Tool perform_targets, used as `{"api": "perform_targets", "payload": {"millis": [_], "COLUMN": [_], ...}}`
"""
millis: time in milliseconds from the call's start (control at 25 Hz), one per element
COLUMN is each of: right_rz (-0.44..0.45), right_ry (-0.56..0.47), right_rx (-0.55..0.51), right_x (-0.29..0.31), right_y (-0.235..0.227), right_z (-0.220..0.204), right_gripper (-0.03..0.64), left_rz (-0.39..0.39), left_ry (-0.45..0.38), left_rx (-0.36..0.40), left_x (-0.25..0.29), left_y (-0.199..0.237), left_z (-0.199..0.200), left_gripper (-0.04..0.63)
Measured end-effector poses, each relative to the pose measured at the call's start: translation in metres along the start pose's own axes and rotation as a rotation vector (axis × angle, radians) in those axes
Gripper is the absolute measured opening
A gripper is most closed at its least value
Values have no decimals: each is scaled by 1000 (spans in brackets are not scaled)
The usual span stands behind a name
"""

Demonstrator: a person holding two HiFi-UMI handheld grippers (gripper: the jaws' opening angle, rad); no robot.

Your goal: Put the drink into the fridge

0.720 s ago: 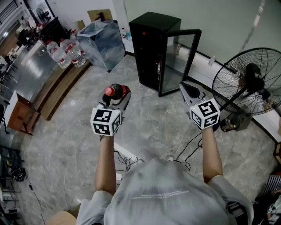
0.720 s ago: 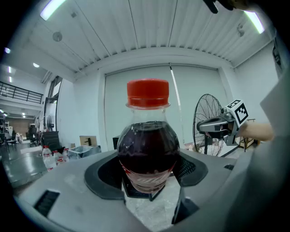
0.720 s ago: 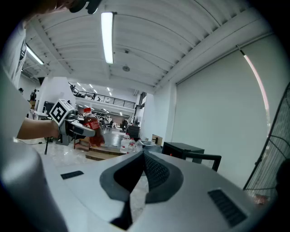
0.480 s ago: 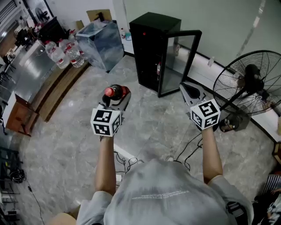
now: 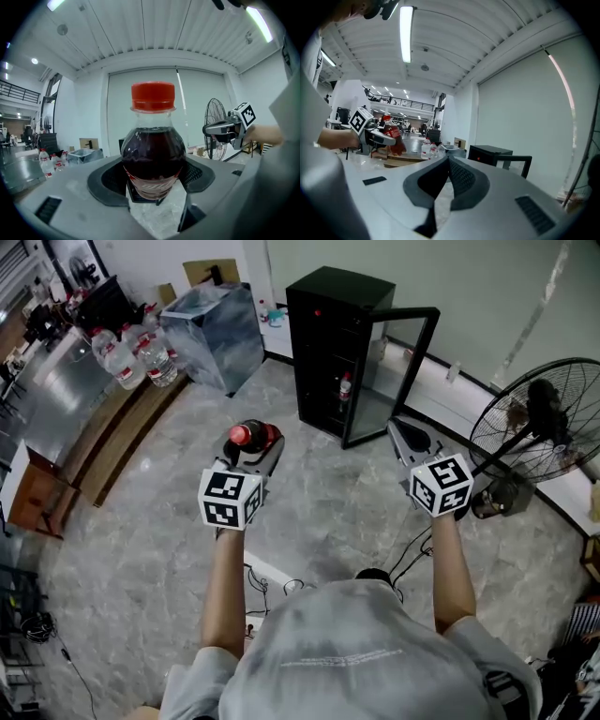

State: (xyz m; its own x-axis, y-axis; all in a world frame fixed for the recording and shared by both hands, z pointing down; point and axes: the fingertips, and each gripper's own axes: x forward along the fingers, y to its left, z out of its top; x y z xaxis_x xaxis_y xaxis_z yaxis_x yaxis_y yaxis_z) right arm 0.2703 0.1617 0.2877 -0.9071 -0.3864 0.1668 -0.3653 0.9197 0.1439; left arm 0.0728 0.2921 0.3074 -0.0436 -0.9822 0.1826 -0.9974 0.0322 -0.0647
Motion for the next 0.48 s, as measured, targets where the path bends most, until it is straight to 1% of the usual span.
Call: {"api": "perform_targets", "payload": {"millis": [280, 480], "right_rz": [-14, -10], "right_ry": [31, 26], "right_rx": [7, 16], "right_x": [40, 80], "right_y": [6, -15], "right_z": [-6, -10], "right_gripper": [0, 0], "left_rz": [-21, 1], "left_ry": [25, 36], "left_rx": [-43, -96], "left_x": [19, 51], "left_y": [39, 72], "left_z": [-18, -26], "left_gripper": [304, 304]}}
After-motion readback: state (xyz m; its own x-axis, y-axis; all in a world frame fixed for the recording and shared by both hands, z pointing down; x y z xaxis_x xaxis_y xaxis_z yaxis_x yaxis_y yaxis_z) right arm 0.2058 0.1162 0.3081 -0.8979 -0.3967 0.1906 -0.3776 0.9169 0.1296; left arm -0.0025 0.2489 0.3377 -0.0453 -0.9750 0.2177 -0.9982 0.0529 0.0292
